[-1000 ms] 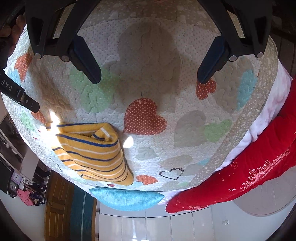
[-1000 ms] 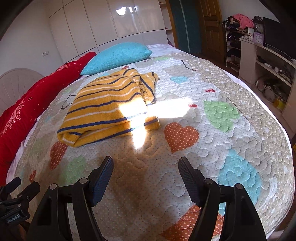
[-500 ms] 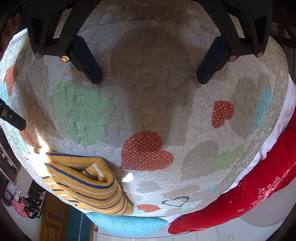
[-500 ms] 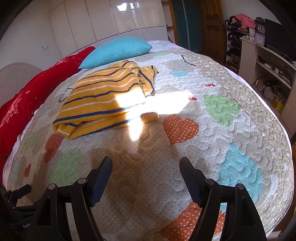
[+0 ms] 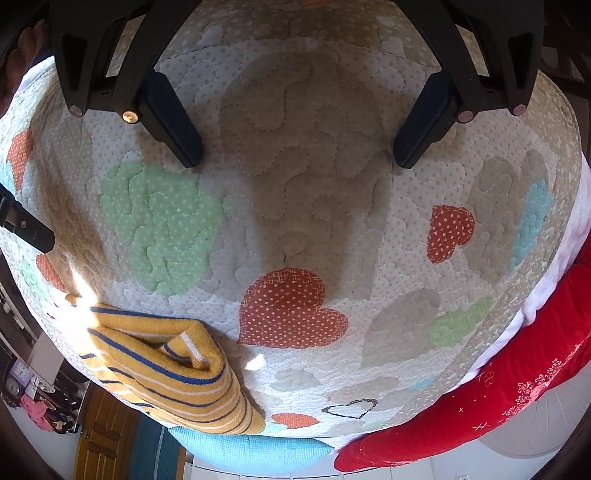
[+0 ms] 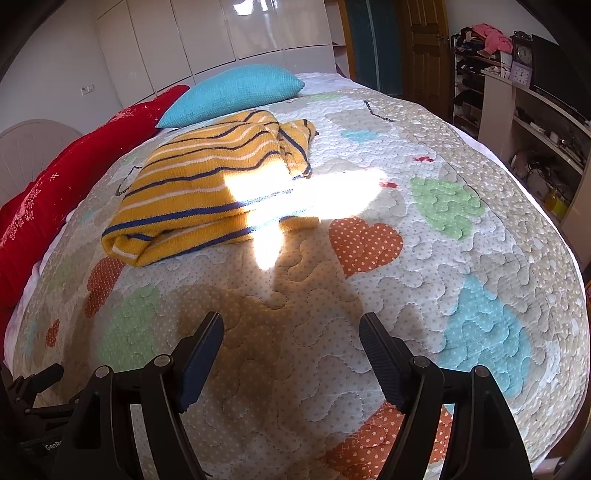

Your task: Fold small clothes

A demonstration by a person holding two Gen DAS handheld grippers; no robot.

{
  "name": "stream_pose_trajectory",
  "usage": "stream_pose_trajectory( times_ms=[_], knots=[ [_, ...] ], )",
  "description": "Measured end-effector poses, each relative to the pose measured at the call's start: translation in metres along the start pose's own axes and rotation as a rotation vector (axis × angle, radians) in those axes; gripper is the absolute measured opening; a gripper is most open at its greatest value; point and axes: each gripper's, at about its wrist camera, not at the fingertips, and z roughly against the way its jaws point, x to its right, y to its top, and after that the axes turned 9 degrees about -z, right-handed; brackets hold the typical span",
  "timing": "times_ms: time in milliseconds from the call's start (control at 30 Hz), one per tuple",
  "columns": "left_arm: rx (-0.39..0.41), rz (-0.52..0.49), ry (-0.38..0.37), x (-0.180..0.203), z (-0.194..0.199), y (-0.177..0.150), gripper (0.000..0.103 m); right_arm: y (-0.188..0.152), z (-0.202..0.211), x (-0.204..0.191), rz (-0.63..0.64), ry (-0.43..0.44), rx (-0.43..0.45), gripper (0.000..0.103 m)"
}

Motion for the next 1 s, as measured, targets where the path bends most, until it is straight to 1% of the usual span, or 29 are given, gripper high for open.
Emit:
stream_pose_trajectory(
  times_ms=[433, 1000],
  knots=[
    [0.013, 0.0, 0.007, 0.001, 0.0, -0.001, 0.103, -0.002, -0.002, -0.002, 0.005, -0.002, -0.009, 0.084],
    [0.015, 0.0, 0.009, 0.001, 0.0, -0.001, 0.103, -0.011, -0.009, -0.01, 0.069, -0.033, -0.02, 0.088]
  ],
)
